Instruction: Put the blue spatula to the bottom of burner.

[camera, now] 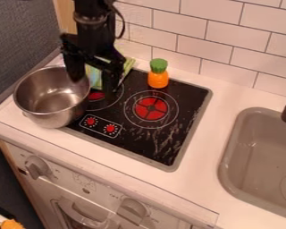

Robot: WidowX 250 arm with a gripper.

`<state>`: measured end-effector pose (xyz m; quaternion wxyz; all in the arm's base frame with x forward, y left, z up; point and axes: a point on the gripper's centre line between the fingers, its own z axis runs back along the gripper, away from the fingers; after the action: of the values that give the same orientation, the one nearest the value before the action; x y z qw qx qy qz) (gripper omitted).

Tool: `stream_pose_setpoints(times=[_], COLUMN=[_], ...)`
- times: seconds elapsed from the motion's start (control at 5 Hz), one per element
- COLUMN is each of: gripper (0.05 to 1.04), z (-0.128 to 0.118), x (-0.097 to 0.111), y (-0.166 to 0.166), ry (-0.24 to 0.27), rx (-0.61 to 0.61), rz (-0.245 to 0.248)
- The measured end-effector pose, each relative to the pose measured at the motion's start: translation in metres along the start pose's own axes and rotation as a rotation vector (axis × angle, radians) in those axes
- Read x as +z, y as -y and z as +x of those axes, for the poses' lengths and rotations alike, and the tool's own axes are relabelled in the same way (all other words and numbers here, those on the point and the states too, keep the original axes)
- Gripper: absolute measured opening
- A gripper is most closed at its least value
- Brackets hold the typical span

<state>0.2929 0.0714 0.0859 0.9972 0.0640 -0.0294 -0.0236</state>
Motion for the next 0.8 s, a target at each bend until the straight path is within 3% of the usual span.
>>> stream_pose_setpoints(times=[0.4,0.8], gripper=[1.001,1.001], z=[0.042,0.064], x=[-0.009,-0.043], y=[-0.032,-0.072], ry=[0.033,-0.004], rx=[0.129,0.281], rz=[0.001,-0.005])
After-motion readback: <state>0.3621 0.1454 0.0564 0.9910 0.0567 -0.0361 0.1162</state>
